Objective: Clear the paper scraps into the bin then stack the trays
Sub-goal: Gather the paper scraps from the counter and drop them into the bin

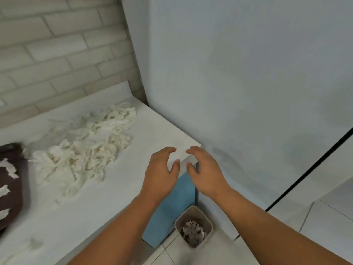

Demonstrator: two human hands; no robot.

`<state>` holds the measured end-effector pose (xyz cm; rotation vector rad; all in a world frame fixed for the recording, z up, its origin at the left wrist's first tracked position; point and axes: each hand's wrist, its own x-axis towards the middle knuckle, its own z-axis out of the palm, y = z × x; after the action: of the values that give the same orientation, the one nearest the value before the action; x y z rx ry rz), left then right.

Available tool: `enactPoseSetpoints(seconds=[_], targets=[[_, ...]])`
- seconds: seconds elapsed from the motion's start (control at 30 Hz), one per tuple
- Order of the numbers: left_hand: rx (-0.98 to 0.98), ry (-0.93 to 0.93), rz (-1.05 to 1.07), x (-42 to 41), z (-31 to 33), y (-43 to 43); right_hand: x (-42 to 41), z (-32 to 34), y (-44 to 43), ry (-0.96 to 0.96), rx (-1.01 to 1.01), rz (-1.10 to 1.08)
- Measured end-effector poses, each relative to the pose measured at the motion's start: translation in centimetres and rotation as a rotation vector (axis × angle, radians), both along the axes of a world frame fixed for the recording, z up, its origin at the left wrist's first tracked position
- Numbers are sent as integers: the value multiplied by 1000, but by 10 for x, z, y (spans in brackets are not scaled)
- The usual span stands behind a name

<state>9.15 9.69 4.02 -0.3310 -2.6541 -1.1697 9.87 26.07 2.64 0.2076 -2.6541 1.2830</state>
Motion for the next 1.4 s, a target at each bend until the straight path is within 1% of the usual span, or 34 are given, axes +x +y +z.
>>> enactPoseSetpoints(seconds=[0.1, 0.27, 0.4, 0.53, 0.63, 0.73, 0.9, 0.97, 1.03, 1.1, 1.2, 1.27, 1.33, 1.4], targets=[[-32, 14, 93, 5, 8, -35, -10, 10, -34, 18, 18, 101], [-68, -33, 210, 12, 7, -101, -25, 7, -100, 3, 63, 244], [-96, -67, 283, 10, 0, -157, -42, -4, -149, -35, 97, 318], [-133, -90, 326, 2, -9, -210, -67, -14, -192, -44, 178, 370], [-158, -105, 332, -12, -17, -245, -91, -26, -219, -54, 214, 334], [-161, -112, 325, -30, -22, -273, -122, -37, -239, -30, 265, 246], [-158, -74, 289, -65, -31, -306, -178, -45, -252, -60, 471, 46], [-154, -47, 271, -78, -35, -315, -190, -49, -254, -70, 561, 4], [-150, -20, 253, -91, -37, -321, -194, -53, -256, -61, 604, -21], [-153, -7, 230, -104, -37, -322, -193, -61, -255, -33, 588, -32], [-177, 28, 166, -126, -31, -312, -189, -68, -251, 1, 551, 13], [-197, 55, 115, -146, -27, -302, -185, -62, -248, -21, 437, 29], [-196, 59, 58, -170, -23, -290, -181, -52, -243, -83, 334, -28], [-190, 29, 23, -196, -22, -276, -177, -43, -234, -124, 272, -102]])
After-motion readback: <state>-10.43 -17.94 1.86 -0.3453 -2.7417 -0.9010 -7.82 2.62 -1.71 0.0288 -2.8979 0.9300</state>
